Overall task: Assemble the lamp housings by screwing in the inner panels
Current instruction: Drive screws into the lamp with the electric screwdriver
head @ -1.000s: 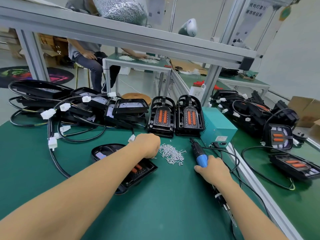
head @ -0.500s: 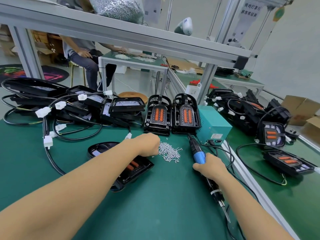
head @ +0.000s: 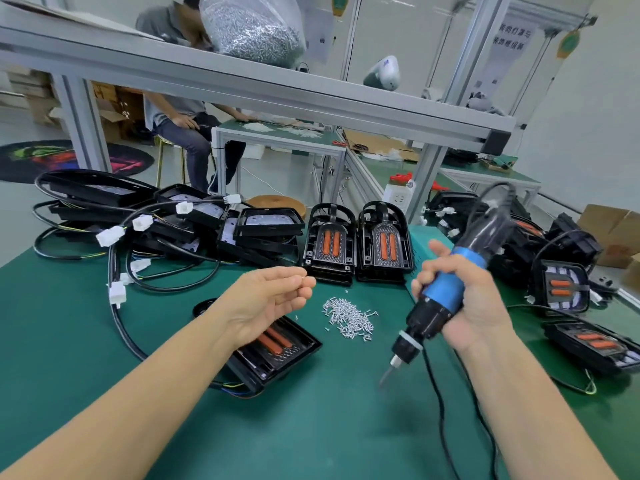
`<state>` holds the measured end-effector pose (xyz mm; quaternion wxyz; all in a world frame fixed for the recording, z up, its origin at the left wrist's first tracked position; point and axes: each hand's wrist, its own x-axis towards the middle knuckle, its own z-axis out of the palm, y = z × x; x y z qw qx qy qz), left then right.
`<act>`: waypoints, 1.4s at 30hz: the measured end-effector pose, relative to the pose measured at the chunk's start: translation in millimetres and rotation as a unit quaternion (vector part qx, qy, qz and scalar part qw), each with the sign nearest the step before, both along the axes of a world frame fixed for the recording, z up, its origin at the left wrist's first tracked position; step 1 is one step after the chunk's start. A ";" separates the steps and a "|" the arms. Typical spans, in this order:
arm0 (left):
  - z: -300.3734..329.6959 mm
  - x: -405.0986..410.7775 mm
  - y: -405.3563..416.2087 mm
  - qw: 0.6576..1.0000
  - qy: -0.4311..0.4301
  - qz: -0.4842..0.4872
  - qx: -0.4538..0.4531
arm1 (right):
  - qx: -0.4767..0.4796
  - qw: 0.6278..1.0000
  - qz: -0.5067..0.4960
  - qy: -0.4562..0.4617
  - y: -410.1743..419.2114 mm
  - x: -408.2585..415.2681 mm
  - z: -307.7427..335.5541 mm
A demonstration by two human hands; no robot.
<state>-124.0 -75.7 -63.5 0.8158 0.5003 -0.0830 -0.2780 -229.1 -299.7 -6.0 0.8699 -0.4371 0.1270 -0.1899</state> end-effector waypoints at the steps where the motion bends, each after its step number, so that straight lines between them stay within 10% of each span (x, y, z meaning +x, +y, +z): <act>1: 0.4 -3.2 4.6 1.000 0.015 0.001 -0.016 | 0.012 0.999 -0.018 -0.035 7.3 -0.1 6.3; 11: 0.5 -35.2 21.7 0.988 0.089 -0.014 -0.126 | 0.066 0.955 -0.113 -0.267 74.3 3.7 45.6; 42: 0.8 -53.6 19.4 0.991 0.020 0.103 -0.080 | 0.004 0.951 -0.137 -0.279 103.9 15.4 33.8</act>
